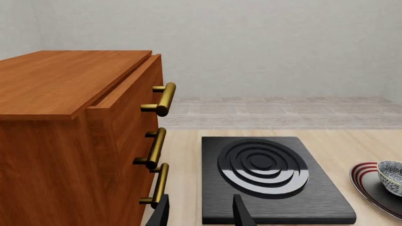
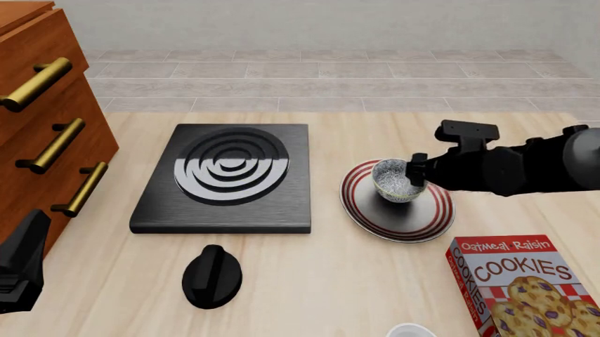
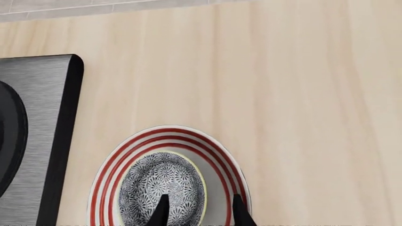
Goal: Pick the akita bowl on the stove and place it on the plate.
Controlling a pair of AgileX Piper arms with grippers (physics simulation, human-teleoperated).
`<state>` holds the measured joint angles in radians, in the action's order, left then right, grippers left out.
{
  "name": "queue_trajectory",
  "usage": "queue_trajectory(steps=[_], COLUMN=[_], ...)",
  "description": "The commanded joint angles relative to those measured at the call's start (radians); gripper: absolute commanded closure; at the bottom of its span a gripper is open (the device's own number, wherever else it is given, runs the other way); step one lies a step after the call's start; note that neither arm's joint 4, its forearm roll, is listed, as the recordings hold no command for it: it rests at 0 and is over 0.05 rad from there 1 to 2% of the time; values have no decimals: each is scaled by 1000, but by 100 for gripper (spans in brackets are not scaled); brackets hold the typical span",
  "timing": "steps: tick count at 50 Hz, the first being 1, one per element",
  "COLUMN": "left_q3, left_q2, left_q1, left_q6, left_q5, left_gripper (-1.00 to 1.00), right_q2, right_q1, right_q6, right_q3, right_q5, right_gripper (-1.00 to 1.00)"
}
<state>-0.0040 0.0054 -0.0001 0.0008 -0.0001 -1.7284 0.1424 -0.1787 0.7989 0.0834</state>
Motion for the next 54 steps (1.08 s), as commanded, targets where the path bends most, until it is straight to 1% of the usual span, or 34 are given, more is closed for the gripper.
queue_trajectory(steps=[1,5,6,8,10,12,13,15,16,18,20,21,22,23,24,26,30,36,38,40,44,54], left_q3=[1,1,1,1,2,2,1,0,1,2,0,0,0,0,0,0,0,0,0,1,-1,1], left_q2=[0,0,1,0,3,3,1,-1,1,2,-1,-1,-1,-1,-1,-1,-1,-2,-2,0,-2,0], left_q1=[0,0,0,0,0,0,0,0,0,0,0,0,0,0,0,0,0,0,0,0,0,0], left_q6=[0,0,0,0,0,0,0,0,0,0,0,0,0,0,0,0,0,0,0,0,0,0], left_q5=[-1,-1,-2,-1,-5,-5,-2,0,-3,-4,1,1,1,1,1,0,0,2,2,-1,3,-1], left_gripper=[-100,-100,-100,-100,-100,-100,-100,-100,-100,-100,-100,-100,-100,-100,-100,-100,-100,-100,-100,-100,-100,-100], right_q2=[80,136,157,204,244,256,287,294,310,330,366,377,389,401,431,446,542,624,658,672,724,909], right_q1=[4,12,9,13,12,13,8,4,0,-15,8,7,2,-1,14,16,29,38,44,43,52,54], right_q6=[-7,3,18,25,45,50,72,78,89,153,107,121,151,161,126,132,110,92,78,80,66,60], right_q3=[-16,-40,-46,-71,-93,-99,-119,-126,-138,-155,-182,-192,-202,-212,-229,-235,-271,-298,-306,-309,-328,-365], right_q5=[-22,-32,-39,-43,-46,-46,-37,-32,-27,-19,-20,-22,-18,-14,-18,-25,-52,-77,-91,-97,-115,-224], right_gripper=[-100,-100,-100,-100,-100,-100,-100,-100,-100,-100,-100,-100,-100,-100,-100,-100,-100,-100,-100,-100,-100,-100])
